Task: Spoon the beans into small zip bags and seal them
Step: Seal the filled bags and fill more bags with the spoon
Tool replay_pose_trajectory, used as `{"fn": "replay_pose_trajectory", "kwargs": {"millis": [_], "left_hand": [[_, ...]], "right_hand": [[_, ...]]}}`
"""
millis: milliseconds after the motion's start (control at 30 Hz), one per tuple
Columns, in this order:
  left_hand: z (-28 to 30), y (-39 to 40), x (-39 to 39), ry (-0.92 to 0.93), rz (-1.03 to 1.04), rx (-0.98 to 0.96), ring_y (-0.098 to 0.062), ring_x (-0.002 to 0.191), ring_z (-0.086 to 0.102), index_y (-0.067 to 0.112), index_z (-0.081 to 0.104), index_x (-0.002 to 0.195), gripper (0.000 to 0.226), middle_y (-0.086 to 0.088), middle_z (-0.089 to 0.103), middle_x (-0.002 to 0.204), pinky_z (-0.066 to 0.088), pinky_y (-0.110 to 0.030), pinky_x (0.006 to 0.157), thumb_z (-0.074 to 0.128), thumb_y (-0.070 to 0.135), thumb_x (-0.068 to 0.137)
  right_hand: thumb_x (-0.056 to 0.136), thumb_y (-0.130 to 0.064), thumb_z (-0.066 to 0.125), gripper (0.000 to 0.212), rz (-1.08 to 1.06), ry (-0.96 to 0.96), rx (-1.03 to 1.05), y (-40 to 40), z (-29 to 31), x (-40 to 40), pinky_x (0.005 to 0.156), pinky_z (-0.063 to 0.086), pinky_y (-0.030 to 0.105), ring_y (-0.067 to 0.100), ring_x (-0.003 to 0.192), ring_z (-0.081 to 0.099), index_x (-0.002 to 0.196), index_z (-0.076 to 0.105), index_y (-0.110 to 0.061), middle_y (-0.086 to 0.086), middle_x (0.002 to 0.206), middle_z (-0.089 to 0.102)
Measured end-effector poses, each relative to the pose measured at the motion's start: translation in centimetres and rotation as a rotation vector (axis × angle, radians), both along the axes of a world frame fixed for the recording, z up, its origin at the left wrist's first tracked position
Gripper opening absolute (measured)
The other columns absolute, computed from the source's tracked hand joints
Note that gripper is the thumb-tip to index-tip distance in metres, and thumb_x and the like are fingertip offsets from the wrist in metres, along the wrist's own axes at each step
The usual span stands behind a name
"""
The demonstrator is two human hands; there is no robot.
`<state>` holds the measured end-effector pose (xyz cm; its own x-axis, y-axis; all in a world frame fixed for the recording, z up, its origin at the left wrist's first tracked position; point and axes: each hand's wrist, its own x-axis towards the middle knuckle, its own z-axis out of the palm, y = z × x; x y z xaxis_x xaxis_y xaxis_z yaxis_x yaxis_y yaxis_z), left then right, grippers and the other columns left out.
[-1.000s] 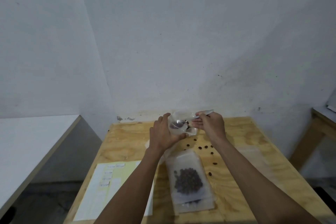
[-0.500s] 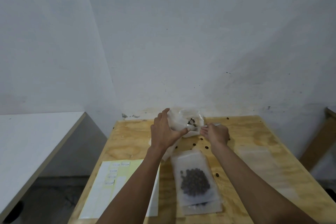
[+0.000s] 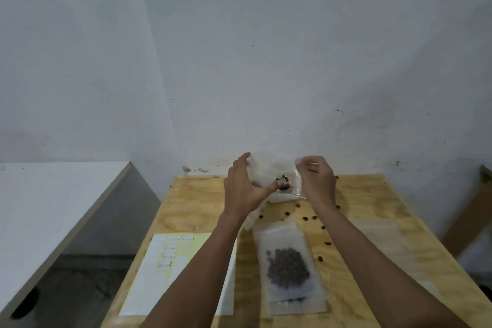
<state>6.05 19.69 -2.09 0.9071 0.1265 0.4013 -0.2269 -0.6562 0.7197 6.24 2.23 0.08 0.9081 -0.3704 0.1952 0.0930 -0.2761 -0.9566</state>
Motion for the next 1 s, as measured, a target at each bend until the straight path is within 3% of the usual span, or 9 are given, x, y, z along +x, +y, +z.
{"fn": "replay_pose_trajectory", "kwargs": {"millis": [133, 267, 333, 433, 533, 633, 733, 833, 1000], "left_hand": [[1.2, -0.5, -0.7, -0.055, -0.005, -0.070, -0.016, 0.128, 0.048, 0.022, 0.034, 0.150, 0.110, 0.003, 0.048, 0.145, 0.047, -0.044, 0.103, 0.076, 0.076, 0.064], [2.5, -0.7, -1.4, -0.058, -0.026, -0.116, -0.015, 0.124, 0.050, 0.022, 0.035, 0.148, 0.105, 0.004, 0.050, 0.140, 0.049, -0.044, 0.099, 0.080, 0.067, 0.065], [3.2, -0.4, -1.9, -0.036, -0.088, -0.209, -0.009, 0.114, 0.055, 0.026, 0.037, 0.146, 0.105, 0.007, 0.053, 0.130, 0.052, -0.032, 0.090, 0.087, 0.063, 0.063], [4.3, 0.0, -3.0, -0.081, -0.144, -0.342, -0.009, 0.093, 0.064, 0.032, 0.040, 0.137, 0.079, 0.006, 0.061, 0.114, 0.052, -0.020, 0.072, 0.087, 0.046, 0.075], [5.3, 0.1, -3.6, -0.154, -0.163, -0.400, -0.015, 0.076, 0.067, 0.028, 0.049, 0.113, 0.036, -0.001, 0.068, 0.099, 0.054, -0.028, 0.061, 0.076, 0.027, 0.089], [6.3, 0.2, -3.7, -0.123, -0.264, -0.452, -0.020, 0.062, 0.063, 0.013, 0.059, 0.094, 0.013, -0.009, 0.065, 0.081, 0.047, -0.031, 0.053, 0.072, 0.013, 0.092], [7.1, 0.1, -4.1, -0.051, -0.283, -0.526, -0.018, 0.063, 0.065, 0.006, 0.066, 0.091, 0.004, -0.008, 0.066, 0.084, 0.047, -0.028, 0.053, 0.069, 0.003, 0.090], [7.2, -0.2, -4.5, -0.039, -0.282, -0.563, -0.017, 0.068, 0.067, 0.006, 0.069, 0.092, 0.007, -0.008, 0.068, 0.086, 0.048, -0.028, 0.056, 0.069, 0.001, 0.088], [7.1, -0.5, -4.8, -0.064, -0.283, -0.687, -0.019, 0.076, 0.066, 0.000, 0.068, 0.093, 0.012, -0.006, 0.069, 0.082, 0.056, -0.033, 0.068, 0.077, 0.003, 0.085]], "right_hand": [[0.089, -0.029, 0.078, 0.015, 0.382, -0.044, 0.021, 1.1, 3.5, -1.7, 0.065, 0.061, 0.037, 0.022, 0.072, 0.074, 0.091, 0.066, -0.020, 0.006, 0.080, 0.075], [0.086, -0.014, 0.080, 0.018, 0.387, -0.053, -0.060, 1.6, 4.7, -2.6, 0.064, 0.062, 0.046, 0.025, 0.065, 0.072, 0.089, 0.063, -0.019, 0.006, 0.079, 0.075], [0.088, -0.010, 0.076, 0.016, 0.320, -0.071, -0.077, 1.5, 5.1, -2.8, 0.065, 0.060, 0.046, 0.022, 0.063, 0.071, 0.087, 0.063, -0.020, 0.005, 0.075, 0.074], [0.092, -0.008, 0.070, 0.016, 0.190, -0.133, -0.111, 1.3, 5.6, -3.1, 0.056, 0.054, 0.032, 0.017, 0.064, 0.067, 0.090, 0.064, -0.022, 0.003, 0.076, 0.074], [0.093, -0.006, 0.067, 0.018, 0.145, -0.187, -0.103, 1.3, 5.9, -3.7, 0.054, 0.046, 0.017, 0.018, 0.068, 0.066, 0.095, 0.064, -0.023, 0.005, 0.079, 0.073], [0.092, -0.011, 0.069, 0.014, 0.194, -0.176, -0.039, 1.3, 6.1, -4.0, 0.066, 0.051, 0.027, 0.018, 0.075, 0.065, 0.089, 0.069, -0.025, 0.001, 0.083, 0.070], [0.086, -0.016, 0.075, 0.013, 0.288, -0.121, 0.025, 1.3, 6.1, -4.4, 0.072, 0.054, 0.037, 0.023, 0.079, 0.063, 0.086, 0.074, -0.029, -0.001, 0.084, 0.069], [0.084, -0.016, 0.078, 0.012, 0.309, -0.099, 0.032, 1.5, 6.1, -4.8, 0.073, 0.057, 0.037, 0.028, 0.091, 0.068, 0.084, 0.076, -0.028, 0.005, 0.093, 0.073], [0.083, -0.016, 0.080, 0.008, 0.313, -0.099, 0.088, 2.1, 6.3, -5.3, 0.073, 0.056, 0.032, 0.019, 0.090, 0.069, 0.085, 0.078, -0.023, 0.001, 0.092, 0.075]]}}
